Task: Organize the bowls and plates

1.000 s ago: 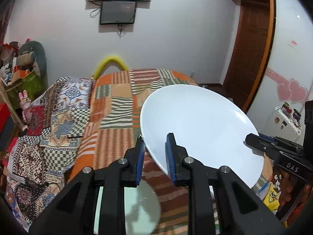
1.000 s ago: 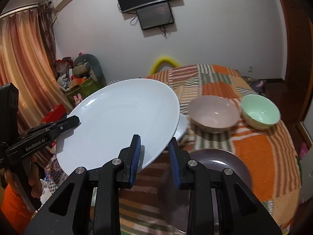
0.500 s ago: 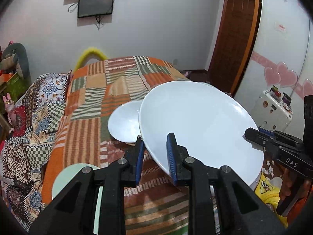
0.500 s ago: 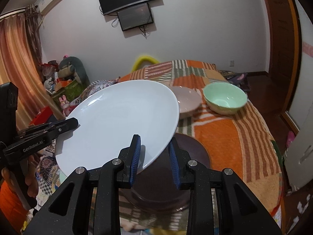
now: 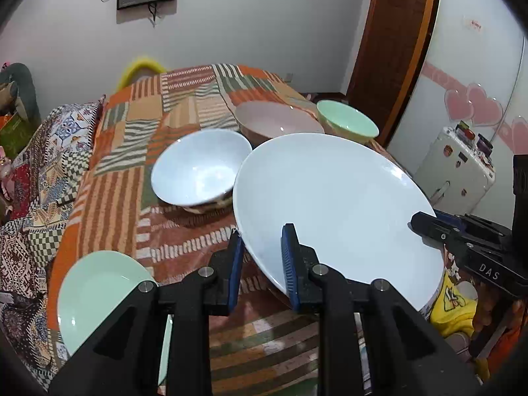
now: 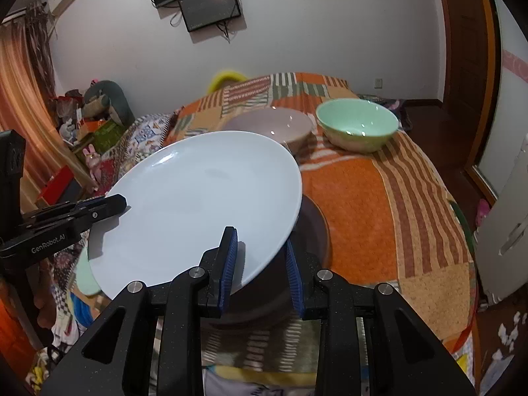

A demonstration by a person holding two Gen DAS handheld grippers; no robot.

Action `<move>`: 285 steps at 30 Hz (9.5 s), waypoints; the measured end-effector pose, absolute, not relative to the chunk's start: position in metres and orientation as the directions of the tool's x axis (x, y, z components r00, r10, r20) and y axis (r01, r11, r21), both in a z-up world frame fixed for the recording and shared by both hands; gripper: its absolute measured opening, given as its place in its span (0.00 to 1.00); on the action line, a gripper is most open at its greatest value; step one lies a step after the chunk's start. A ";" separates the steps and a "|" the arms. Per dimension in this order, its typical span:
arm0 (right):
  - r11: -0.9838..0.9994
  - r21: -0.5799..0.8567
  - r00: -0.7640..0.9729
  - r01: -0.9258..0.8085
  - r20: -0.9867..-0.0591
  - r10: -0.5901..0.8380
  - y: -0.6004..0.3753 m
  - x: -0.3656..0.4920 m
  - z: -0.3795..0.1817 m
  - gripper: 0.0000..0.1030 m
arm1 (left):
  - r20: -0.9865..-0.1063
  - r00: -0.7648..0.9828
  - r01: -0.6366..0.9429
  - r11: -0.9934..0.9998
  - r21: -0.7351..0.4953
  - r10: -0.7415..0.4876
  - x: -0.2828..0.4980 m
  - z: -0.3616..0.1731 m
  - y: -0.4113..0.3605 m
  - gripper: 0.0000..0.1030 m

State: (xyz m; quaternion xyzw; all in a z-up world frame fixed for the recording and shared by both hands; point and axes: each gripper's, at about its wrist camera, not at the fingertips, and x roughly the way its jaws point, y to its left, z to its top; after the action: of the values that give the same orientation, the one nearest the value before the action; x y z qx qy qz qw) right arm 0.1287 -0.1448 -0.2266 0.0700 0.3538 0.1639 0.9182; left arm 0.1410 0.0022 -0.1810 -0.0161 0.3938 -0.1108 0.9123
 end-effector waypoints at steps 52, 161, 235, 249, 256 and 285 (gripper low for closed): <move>0.965 0.184 0.663 -0.184 -0.702 0.261 -0.154 0.132 -0.260 0.39 | -0.779 0.600 0.239 0.970 -0.044 -0.184 0.158 -0.229 -0.036 0.24; 0.825 0.207 0.584 -0.526 -0.618 0.527 0.000 0.153 -0.210 0.16 | -0.710 0.699 -0.049 0.984 -0.169 -0.087 0.102 -0.178 0.150 0.21; 0.965 0.127 0.713 -0.231 -0.653 0.257 -0.156 0.144 -0.236 0.36 | -0.794 0.590 0.209 0.978 -0.020 -0.142 0.167 -0.223 -0.041 0.27; 0.943 0.157 0.752 -0.293 -0.571 0.329 -0.159 0.171 -0.198 0.37 | -0.711 0.683 0.207 0.978 -0.035 -0.170 0.187 -0.162 -0.030 0.39; 0.928 0.190 0.758 -0.321 -0.535 0.372 -0.164 0.203 -0.180 0.37 | -0.660 0.732 0.178 0.982 -0.057 -0.171 0.221 -0.124 -0.016 0.57; 0.904 0.285 0.599 -0.319 -0.678 0.425 -0.142 0.314 -0.250 0.37 | -0.795 0.571 0.184 0.976 -0.119 -0.205 0.400 -0.215 -0.009 0.46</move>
State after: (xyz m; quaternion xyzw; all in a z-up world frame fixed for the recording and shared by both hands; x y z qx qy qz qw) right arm 0.3137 -0.1418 -0.2498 0.0672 0.3962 0.2087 0.8916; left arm 0.4001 -0.0088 -0.2149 -0.0117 0.4501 -0.1096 0.8862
